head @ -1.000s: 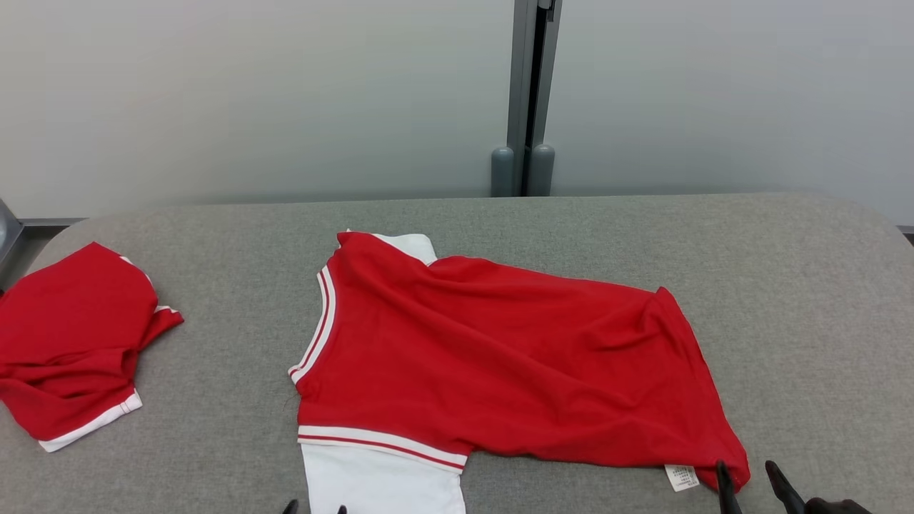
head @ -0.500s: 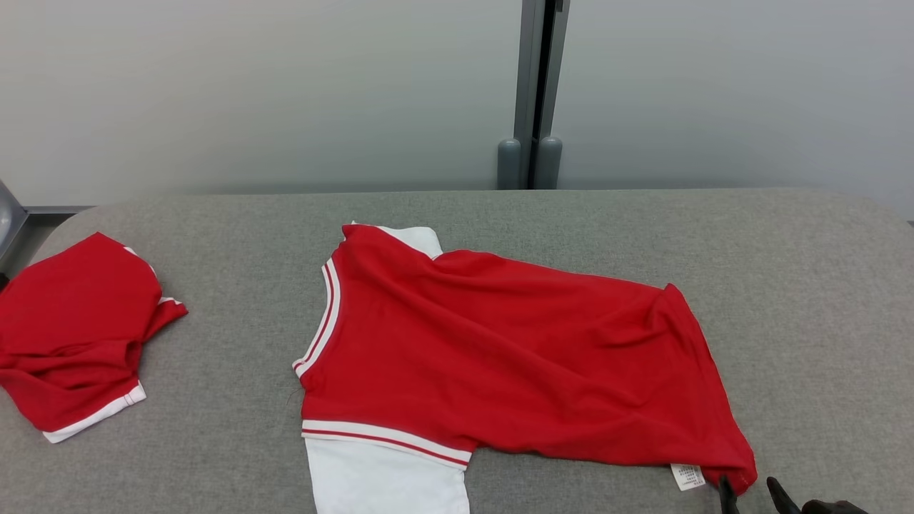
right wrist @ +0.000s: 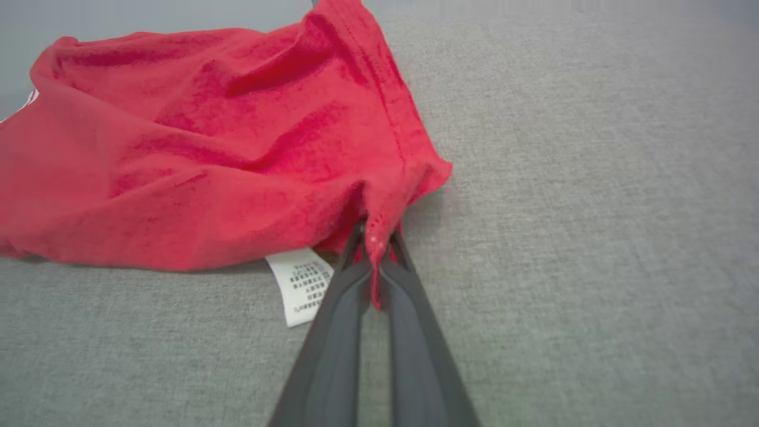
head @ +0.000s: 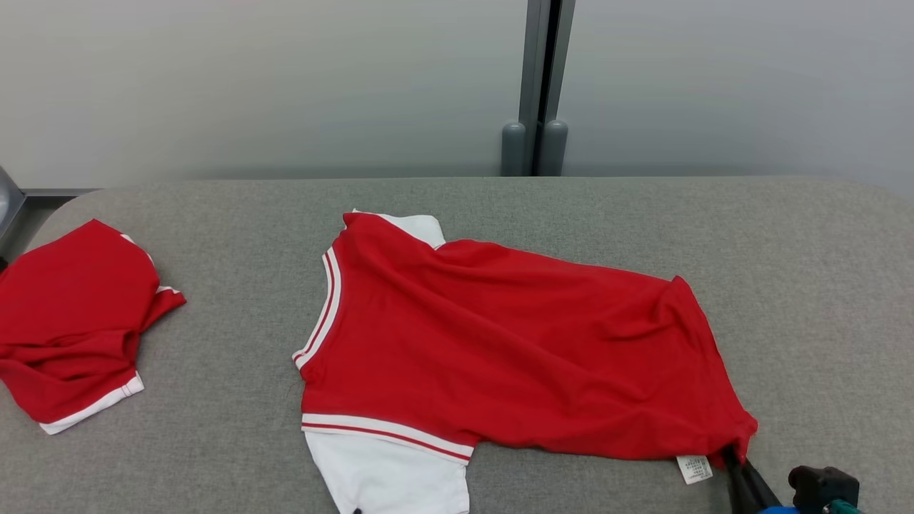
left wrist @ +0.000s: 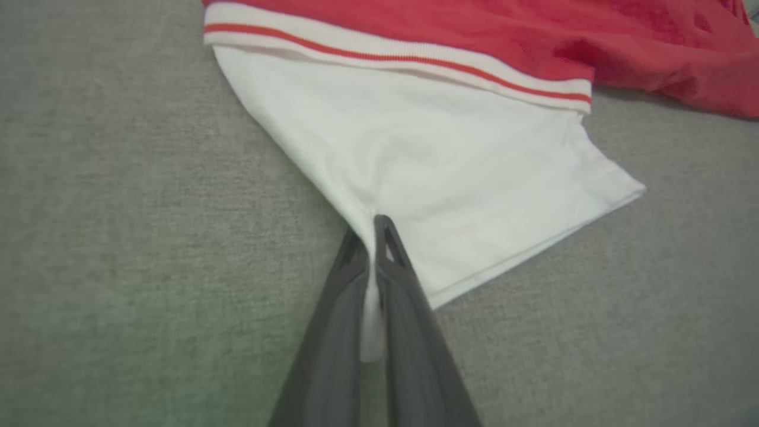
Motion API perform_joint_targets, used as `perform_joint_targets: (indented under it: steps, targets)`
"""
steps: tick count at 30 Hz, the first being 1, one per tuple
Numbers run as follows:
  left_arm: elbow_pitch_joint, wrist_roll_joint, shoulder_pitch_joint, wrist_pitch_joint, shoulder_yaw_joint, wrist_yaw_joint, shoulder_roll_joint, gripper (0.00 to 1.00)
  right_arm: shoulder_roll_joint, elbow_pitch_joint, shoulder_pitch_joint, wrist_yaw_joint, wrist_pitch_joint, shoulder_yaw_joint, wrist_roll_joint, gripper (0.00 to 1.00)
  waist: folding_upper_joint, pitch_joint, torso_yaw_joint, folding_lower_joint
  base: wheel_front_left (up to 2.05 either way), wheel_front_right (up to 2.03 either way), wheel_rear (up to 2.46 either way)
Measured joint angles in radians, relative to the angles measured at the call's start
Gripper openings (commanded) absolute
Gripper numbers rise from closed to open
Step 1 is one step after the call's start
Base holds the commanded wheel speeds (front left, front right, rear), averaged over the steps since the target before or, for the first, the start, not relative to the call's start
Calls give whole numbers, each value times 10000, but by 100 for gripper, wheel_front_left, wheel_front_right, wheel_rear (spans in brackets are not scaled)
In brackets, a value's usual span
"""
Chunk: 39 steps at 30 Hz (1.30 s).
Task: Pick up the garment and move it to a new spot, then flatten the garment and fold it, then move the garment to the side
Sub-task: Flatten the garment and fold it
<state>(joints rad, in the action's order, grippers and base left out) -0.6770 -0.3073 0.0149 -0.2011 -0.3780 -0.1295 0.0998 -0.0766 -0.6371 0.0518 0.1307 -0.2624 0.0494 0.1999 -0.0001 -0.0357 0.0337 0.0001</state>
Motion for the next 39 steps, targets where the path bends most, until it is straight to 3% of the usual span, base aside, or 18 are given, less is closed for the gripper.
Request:
perform_joint_targets:
  steps: [9,16,19,24,30,39]
  targets:
    - [1814,-1239,-555,-445,424,-2,295,0,-339,2069,-83,0,-2,-777,426,0,2,-234,-146,1,0,0,0]
    - [3206,-2740,-3272,184,1018,-2,1035,0,-1310,2527,2460,0,-2,-1988,932,0,3,-903,-494,1,0,0,0]
    - [3212,-3012,-5002,740,1290,-2,1661,0,-1528,2015,4374,0,0,-2364,1179,0,5,-1364,-765,2,0,0,0]
    - [2631,-3313,-8240,1521,1609,-2,2094,0,-1693,698,7817,0,433,-2936,2144,0,4,-2148,-1016,2,0,0,0]
    - [1164,-3137,-11919,1960,1555,-2,2215,0,-1511,-631,11591,0,936,-2832,3609,0,6,-3090,-1198,4,0,0,0]
    - [-815,-2874,-16325,1615,681,-2,2059,0,-1450,-2702,15306,0,957,-3131,4263,0,7,-3997,-1433,3,0,0,0]
